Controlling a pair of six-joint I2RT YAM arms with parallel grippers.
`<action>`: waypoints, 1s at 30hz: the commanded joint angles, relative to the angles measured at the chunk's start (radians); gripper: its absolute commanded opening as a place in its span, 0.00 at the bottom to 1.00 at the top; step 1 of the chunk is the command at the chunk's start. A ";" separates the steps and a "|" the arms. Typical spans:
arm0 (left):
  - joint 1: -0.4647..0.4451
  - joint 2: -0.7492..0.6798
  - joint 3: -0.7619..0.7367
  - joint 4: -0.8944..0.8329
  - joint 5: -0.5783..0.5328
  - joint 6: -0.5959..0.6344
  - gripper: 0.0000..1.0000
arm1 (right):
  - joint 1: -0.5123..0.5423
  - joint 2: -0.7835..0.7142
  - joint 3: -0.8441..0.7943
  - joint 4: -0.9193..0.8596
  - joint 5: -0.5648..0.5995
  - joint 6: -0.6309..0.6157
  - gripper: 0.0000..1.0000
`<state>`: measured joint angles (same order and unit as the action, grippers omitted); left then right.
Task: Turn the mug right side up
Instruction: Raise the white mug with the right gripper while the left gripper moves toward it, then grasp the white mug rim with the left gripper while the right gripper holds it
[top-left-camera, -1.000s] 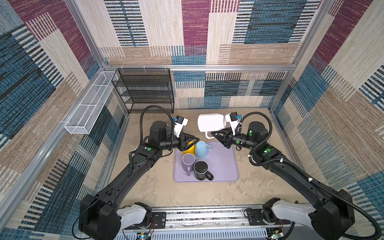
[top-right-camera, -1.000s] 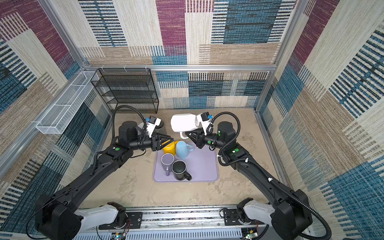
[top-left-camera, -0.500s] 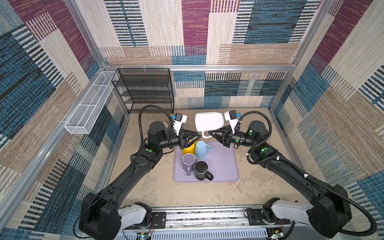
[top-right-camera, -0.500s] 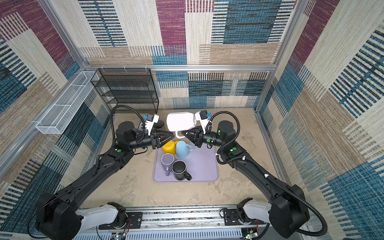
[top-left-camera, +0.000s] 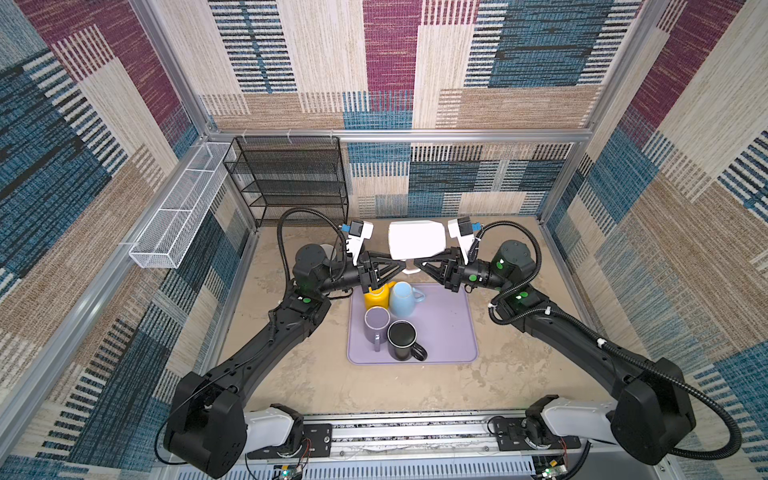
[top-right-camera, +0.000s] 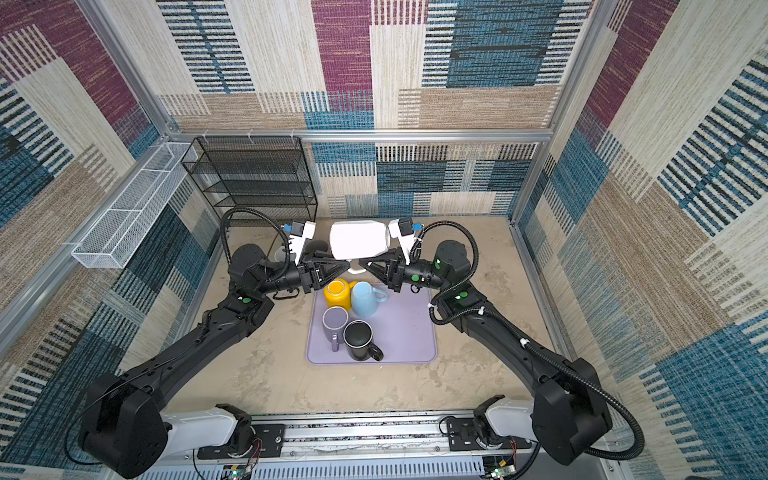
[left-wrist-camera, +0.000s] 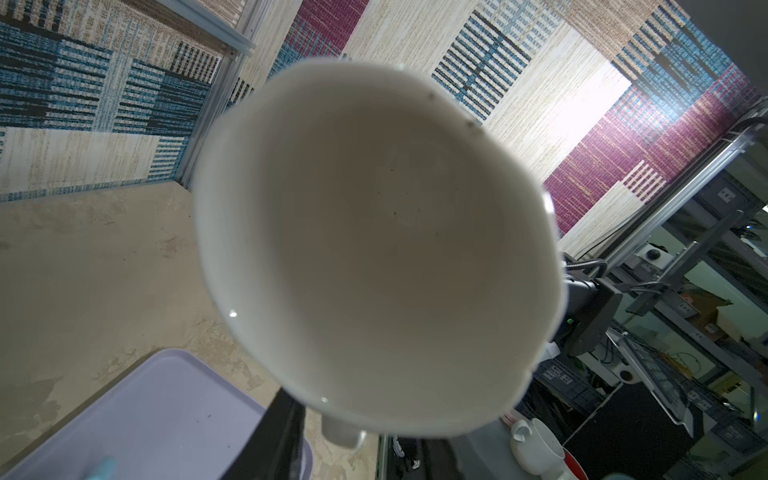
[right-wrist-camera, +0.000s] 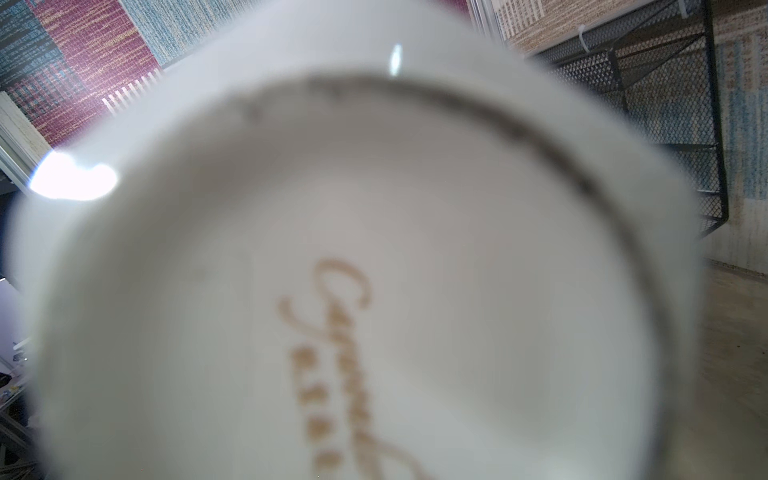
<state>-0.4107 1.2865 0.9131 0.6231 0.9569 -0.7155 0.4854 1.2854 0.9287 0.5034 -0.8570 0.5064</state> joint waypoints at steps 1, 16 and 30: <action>0.000 0.003 -0.002 0.127 0.009 -0.054 0.39 | 0.003 0.007 -0.004 0.131 -0.049 0.039 0.00; -0.006 0.046 -0.017 0.274 -0.013 -0.146 0.32 | 0.030 0.038 -0.017 0.239 -0.067 0.097 0.00; -0.008 0.039 -0.018 0.278 -0.021 -0.143 0.23 | 0.056 0.067 0.002 0.227 -0.099 0.086 0.00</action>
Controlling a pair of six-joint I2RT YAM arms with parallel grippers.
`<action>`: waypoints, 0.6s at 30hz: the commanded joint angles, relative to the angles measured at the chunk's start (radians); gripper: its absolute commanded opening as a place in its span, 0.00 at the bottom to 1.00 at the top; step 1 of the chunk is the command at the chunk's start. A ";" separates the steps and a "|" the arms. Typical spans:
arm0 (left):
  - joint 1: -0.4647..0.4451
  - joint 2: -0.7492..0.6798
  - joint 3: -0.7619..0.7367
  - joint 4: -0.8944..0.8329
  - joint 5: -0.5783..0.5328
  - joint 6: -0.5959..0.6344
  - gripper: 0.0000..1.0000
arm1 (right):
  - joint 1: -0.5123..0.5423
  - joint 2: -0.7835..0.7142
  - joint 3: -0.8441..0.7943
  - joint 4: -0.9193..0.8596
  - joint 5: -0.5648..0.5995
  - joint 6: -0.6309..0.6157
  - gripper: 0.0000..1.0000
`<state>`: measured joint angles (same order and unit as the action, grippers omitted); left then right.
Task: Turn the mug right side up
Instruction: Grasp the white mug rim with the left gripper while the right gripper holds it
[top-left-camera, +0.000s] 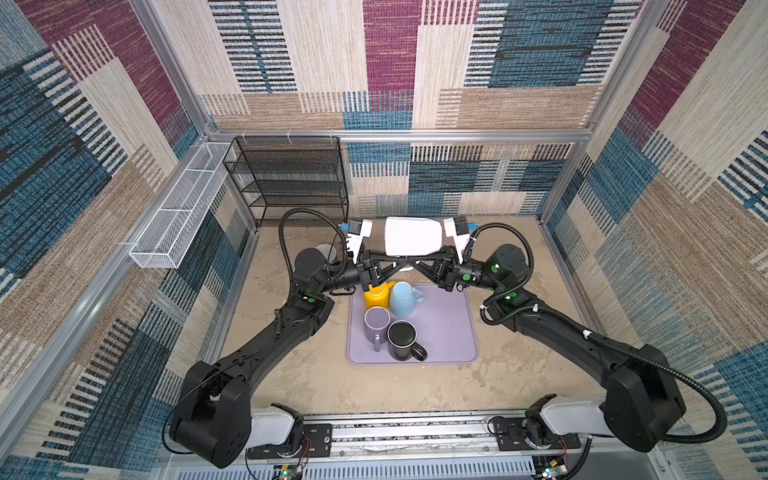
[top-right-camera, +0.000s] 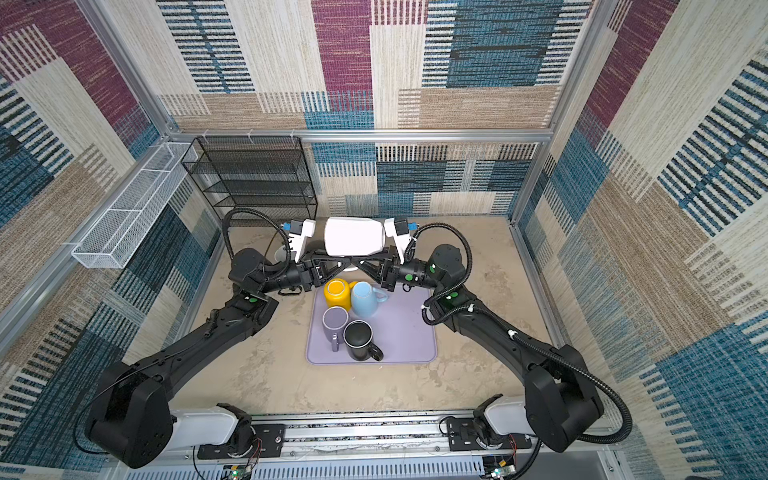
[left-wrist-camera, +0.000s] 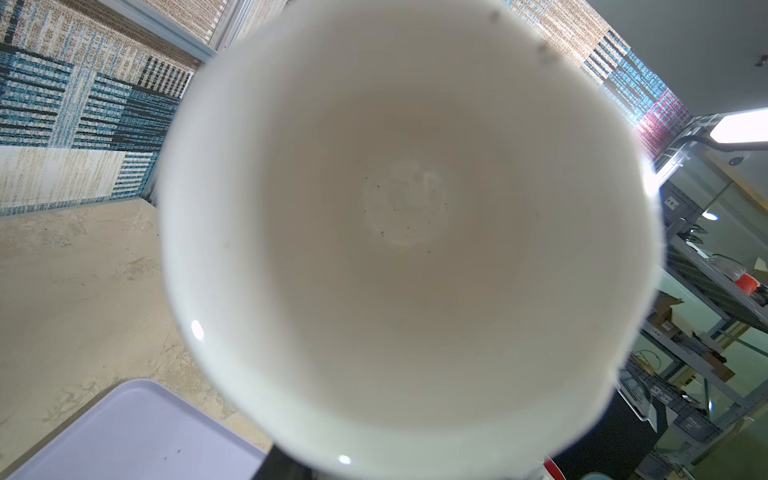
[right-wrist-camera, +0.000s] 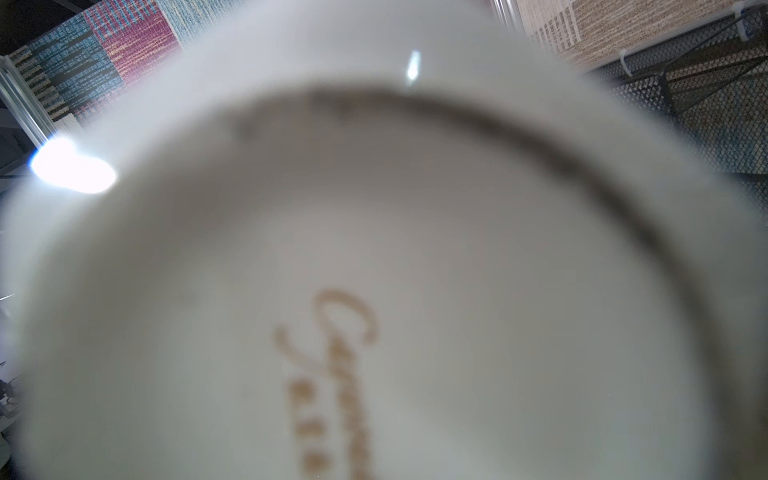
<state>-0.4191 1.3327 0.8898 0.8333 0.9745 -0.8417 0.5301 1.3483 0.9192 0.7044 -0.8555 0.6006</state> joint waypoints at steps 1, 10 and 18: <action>0.000 -0.010 0.005 0.067 -0.040 -0.016 0.21 | 0.013 0.005 0.010 0.021 -0.101 -0.011 0.00; 0.000 -0.020 0.003 0.065 -0.037 -0.013 0.00 | 0.015 -0.004 0.013 -0.019 -0.108 -0.040 0.00; -0.001 -0.028 -0.004 0.042 -0.037 0.004 0.00 | 0.014 -0.010 0.033 -0.092 -0.087 -0.077 0.00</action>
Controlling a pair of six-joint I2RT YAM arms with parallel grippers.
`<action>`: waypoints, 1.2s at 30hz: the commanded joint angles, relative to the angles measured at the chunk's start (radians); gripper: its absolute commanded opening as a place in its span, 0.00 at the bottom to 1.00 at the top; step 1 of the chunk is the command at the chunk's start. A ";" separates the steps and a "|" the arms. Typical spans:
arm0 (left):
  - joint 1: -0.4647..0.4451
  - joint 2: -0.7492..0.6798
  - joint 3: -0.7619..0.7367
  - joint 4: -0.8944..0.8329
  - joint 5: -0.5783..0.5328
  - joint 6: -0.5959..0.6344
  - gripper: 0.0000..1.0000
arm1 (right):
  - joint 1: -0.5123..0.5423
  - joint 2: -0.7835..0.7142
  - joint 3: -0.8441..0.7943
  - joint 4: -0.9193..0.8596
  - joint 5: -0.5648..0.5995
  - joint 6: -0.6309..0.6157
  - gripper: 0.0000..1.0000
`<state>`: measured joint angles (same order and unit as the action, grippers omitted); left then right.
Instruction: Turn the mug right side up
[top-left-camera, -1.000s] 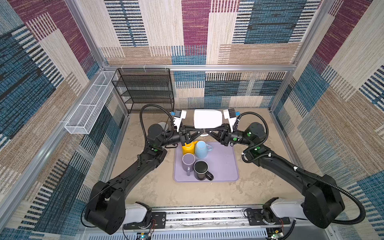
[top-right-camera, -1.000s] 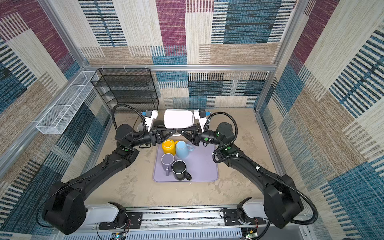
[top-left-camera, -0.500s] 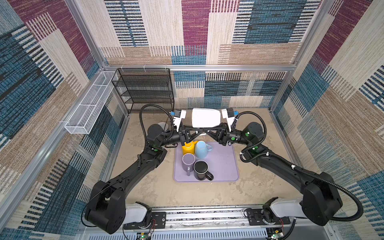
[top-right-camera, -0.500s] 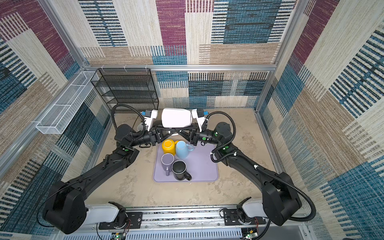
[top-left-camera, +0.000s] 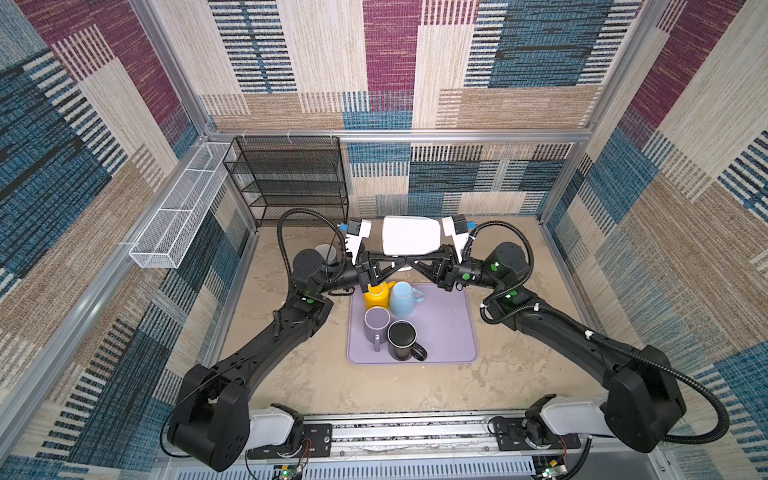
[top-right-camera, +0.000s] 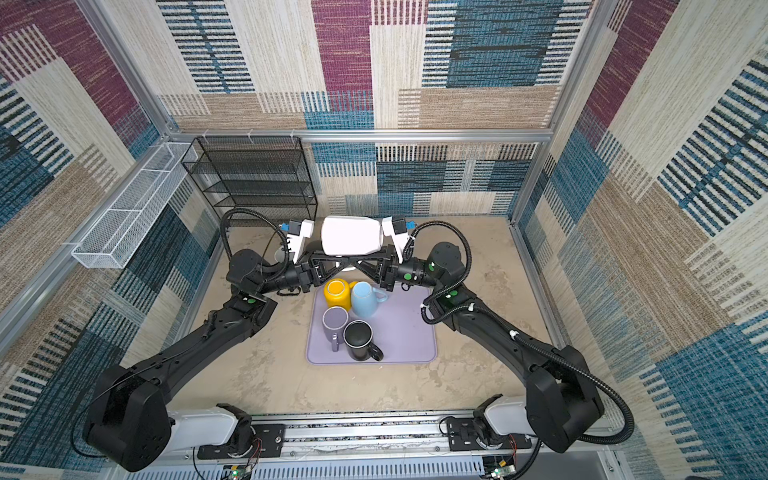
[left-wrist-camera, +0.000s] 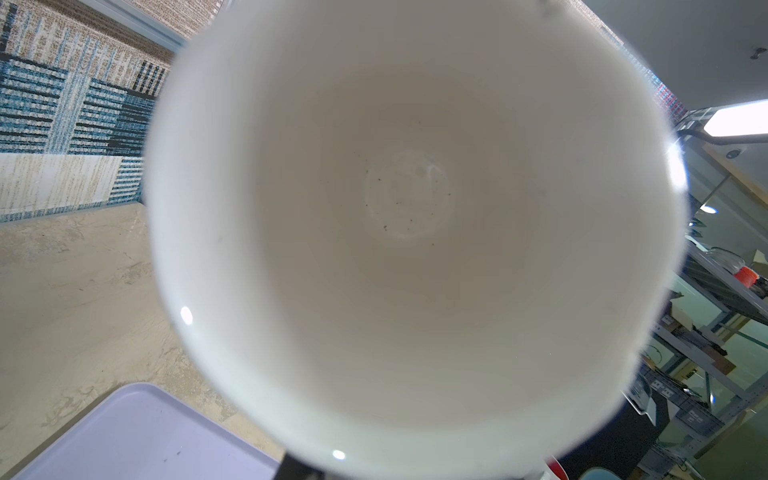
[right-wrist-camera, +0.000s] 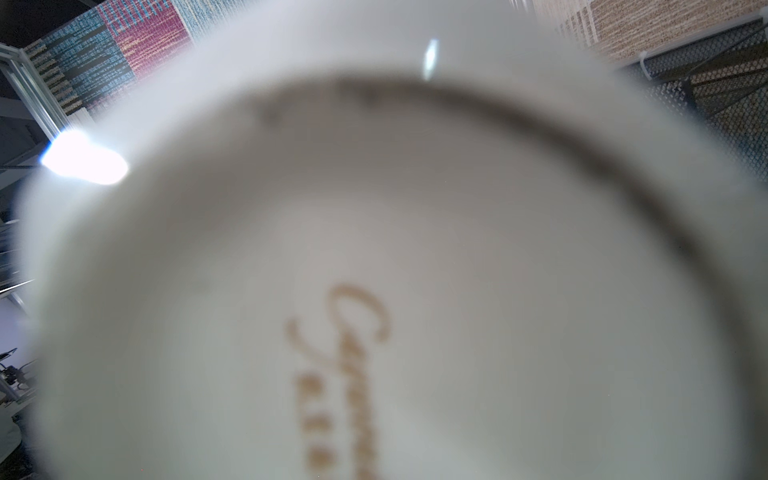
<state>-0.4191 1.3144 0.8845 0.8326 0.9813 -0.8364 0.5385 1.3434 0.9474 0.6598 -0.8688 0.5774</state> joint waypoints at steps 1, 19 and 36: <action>-0.001 -0.013 0.001 0.032 -0.046 0.006 0.00 | 0.007 -0.008 0.005 -0.049 -0.069 -0.056 0.01; -0.003 -0.063 -0.007 -0.056 -0.063 0.080 0.00 | 0.002 -0.050 -0.004 -0.068 0.035 -0.056 0.33; -0.003 -0.061 -0.004 -0.064 -0.046 0.085 0.00 | -0.002 -0.012 -0.013 0.016 -0.017 0.006 0.00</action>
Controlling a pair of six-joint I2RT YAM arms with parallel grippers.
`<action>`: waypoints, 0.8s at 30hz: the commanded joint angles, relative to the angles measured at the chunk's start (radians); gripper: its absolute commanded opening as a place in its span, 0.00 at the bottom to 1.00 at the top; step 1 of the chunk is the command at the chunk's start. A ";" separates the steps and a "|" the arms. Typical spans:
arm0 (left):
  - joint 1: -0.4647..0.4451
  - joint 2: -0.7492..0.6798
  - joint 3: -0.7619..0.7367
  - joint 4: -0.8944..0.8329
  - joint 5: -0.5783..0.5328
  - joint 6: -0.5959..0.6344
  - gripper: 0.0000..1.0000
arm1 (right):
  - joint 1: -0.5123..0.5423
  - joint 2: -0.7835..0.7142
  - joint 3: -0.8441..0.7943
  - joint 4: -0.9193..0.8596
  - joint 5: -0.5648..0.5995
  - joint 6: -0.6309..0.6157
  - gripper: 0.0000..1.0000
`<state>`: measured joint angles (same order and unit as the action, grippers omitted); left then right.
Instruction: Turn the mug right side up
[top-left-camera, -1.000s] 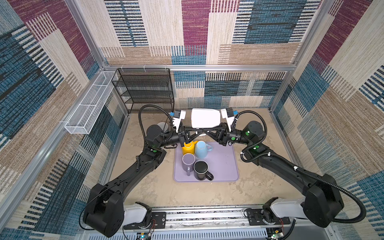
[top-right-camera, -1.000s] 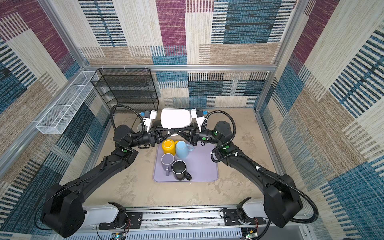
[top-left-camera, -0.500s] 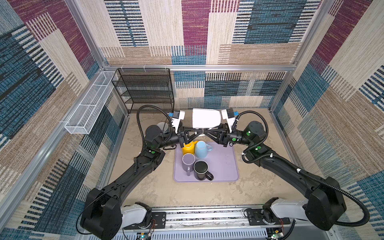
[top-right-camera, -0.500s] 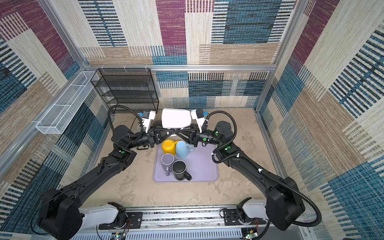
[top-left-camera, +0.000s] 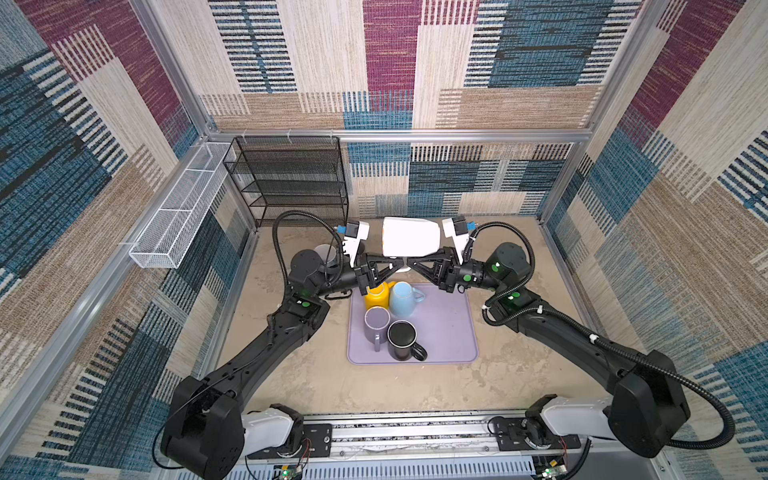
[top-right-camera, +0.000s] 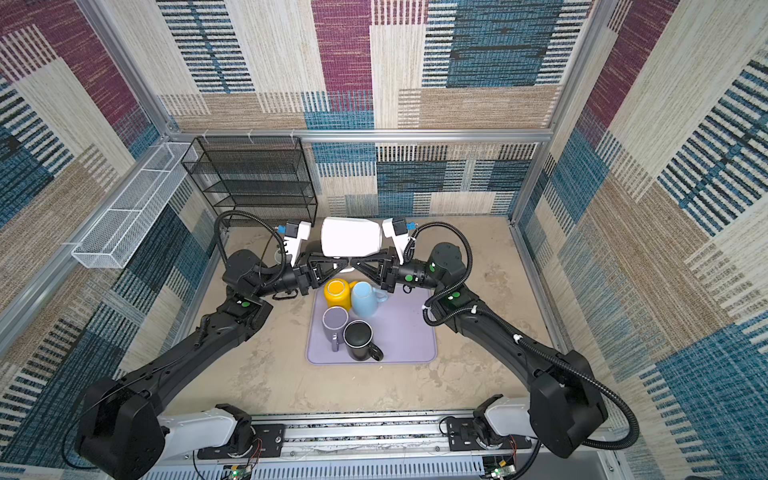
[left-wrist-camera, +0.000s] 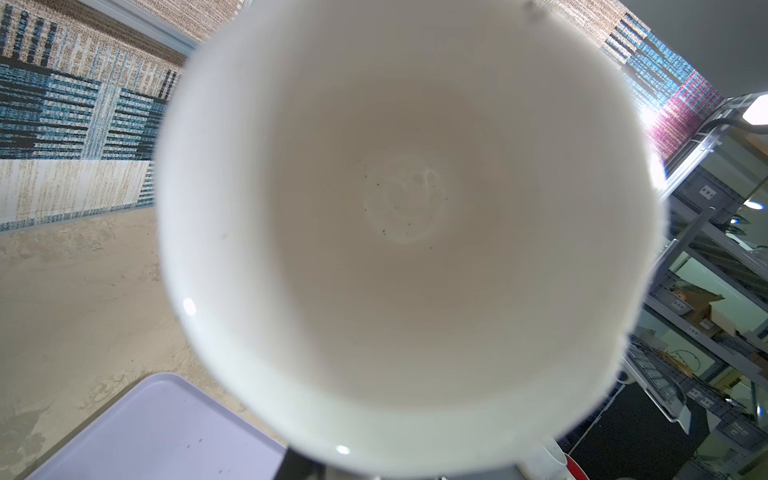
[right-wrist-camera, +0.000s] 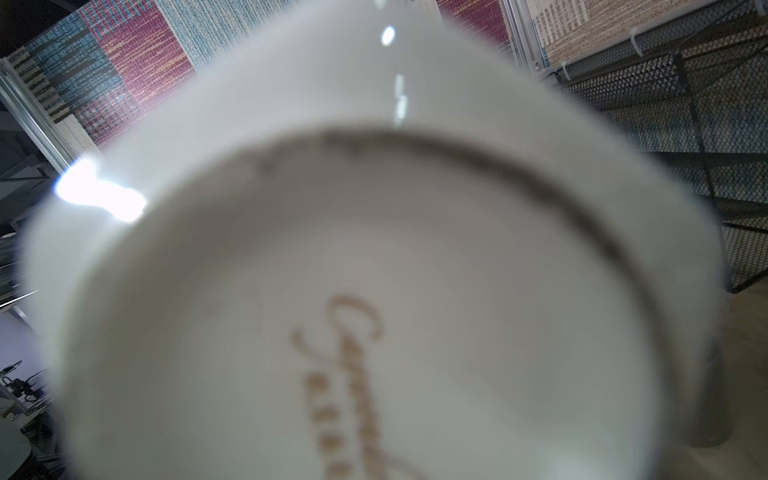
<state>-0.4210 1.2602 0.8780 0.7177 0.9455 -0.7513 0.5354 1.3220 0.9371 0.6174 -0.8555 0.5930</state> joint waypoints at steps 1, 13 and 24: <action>-0.003 -0.007 0.003 0.051 -0.010 -0.001 0.00 | 0.001 0.011 -0.004 0.063 -0.037 -0.010 0.00; -0.005 0.009 -0.016 0.201 -0.050 -0.091 0.13 | 0.013 0.049 -0.040 0.161 -0.082 0.025 0.00; -0.010 0.030 -0.016 0.270 -0.051 -0.130 0.16 | 0.039 0.067 -0.036 0.173 -0.088 0.024 0.00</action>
<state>-0.4198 1.2919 0.8547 0.8654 0.9192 -0.8459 0.5556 1.3788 0.9020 0.8196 -0.8509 0.6292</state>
